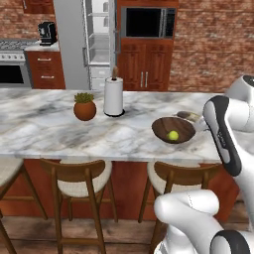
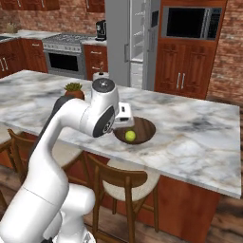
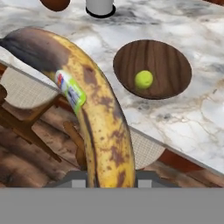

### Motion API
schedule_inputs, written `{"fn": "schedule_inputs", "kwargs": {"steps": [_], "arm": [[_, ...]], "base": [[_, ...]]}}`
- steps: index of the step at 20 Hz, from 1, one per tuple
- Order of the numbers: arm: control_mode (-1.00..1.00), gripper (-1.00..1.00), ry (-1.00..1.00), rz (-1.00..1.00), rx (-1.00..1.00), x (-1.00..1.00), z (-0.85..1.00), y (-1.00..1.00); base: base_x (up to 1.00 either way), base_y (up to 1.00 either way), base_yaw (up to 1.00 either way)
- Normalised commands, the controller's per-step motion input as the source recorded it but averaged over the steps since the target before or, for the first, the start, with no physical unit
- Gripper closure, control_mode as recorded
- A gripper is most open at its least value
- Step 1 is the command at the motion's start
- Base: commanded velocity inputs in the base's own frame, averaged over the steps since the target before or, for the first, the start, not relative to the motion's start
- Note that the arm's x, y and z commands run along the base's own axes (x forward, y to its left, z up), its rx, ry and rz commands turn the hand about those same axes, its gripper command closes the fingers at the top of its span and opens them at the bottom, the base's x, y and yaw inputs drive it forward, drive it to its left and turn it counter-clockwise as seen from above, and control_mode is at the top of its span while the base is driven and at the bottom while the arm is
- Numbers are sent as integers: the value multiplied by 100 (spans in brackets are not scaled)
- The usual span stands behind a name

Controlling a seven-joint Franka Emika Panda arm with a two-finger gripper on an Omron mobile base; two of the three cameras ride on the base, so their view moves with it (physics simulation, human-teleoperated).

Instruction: Retrieve the pear and banana from the fridge and place them into the bowl on the dining table.

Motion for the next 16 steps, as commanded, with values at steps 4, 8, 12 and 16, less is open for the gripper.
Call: {"fn": "schedule_inputs", "kwargs": {"steps": [4,8,12,16], "arm": [[-100,100,0,-7,-1,47,-37,0],[-100,100,0,-13,0,27,-35,0],[-100,100,0,-17,0,8,-31,-1],[-100,100,0,-15,-3,6,-31,-5]], "base": [[0,0,0],[0,0,0],[0,0,0],[0,0,0]]}}
